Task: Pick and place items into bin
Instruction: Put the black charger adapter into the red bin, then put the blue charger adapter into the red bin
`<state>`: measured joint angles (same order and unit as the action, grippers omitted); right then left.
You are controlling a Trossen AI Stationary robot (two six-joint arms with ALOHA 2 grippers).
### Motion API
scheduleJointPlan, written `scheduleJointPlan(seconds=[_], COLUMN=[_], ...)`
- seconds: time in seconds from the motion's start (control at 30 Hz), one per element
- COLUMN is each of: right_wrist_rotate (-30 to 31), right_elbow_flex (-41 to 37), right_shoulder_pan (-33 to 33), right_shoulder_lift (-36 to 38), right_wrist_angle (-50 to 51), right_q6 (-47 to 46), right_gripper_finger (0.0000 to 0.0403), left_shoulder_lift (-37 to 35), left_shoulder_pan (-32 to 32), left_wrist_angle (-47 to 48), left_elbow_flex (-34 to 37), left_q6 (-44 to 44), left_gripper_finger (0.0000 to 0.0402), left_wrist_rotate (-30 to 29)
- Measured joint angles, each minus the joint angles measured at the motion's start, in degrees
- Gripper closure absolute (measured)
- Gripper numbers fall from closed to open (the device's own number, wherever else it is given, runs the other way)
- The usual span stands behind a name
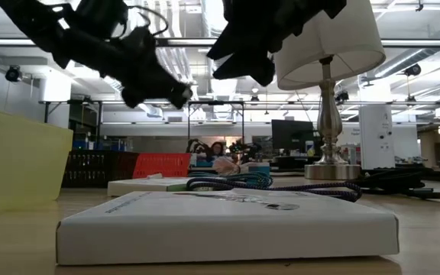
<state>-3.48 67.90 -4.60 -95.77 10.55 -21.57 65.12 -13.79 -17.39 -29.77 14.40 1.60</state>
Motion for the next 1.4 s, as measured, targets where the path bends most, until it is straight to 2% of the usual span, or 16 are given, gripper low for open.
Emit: scheduleJointPlan(seconds=[0.17, 0.33, 0.67, 0.73, 0.87, 0.97, 1.03, 1.27, 1.33, 1.4], right_wrist_rotate=[0.0, 0.5, 0.7, 0.7, 1.1, 3.8, 7.2, 27.6, 30.7, 30.5], right_elbow_flex=[-0.1, -0.3, -0.5, -0.5, -0.5, -0.5, -0.5, -0.7, -1.2, -2.5], right_shoulder_pan=[0.0, 0.0, 0.0, 0.0, 0.2, 0.3, 0.4, 0.6, 0.7, 1.1], right_shoulder_lift=[0.0, 0.0, 0.0, 0.0, 0.0, 0.0, 0.0, 1.0, 1.2, 1.2], right_wrist_angle=[0.0, 0.0, 0.1, 0.1, 1.0, 3.8, 6.2, 19.3, 21.8, 22.2], right_q6=[-0.5, -0.5, -0.5, -0.5, -0.5, -0.8, -2.2, -17.2, -22.0, -24.6], right_gripper_finger=[0.0220, 0.0220, 0.0225, 0.0225, 0.0225, 0.0225, 0.0225, 0.0230, 0.0228, 0.0220], left_shoulder_lift=[-4.3, -5.2, 2.2, 3.5, 5.1, 4.8, 4.0, -1.5, -3.4, -5.7], left_shoulder_pan=[-8.4, -15.3, -21.5, -21.6, -21.8, -21.7, -21.7, -21.7, -21.7, -21.7], left_wrist_angle=[8.9, 12.5, 12.6, 12.2, 12.5, 12.3, 12.4, 12.2, 12.4, 12.3], left_elbow_flex=[-0.1, 0.1, 0.0, -0.4, -0.5, -0.6, -0.6, -0.6, -0.6, -0.6], left_q6=[-2.9, -3.7, -5.9, -5.9, -5.8, -5.7, -5.2, 0.3, 0.3, 0.4], left_gripper_finger=[0.0281, 0.0281, 0.0280, 0.0248, 0.0145, 0.0092, 0.0076, 0.0067, 0.0067, 0.0066], left_wrist_rotate=[-2.4, -2.3, -2.1, -1.9, -1.9, -1.7, -1.7, -1.6, -0.6, 0.1])
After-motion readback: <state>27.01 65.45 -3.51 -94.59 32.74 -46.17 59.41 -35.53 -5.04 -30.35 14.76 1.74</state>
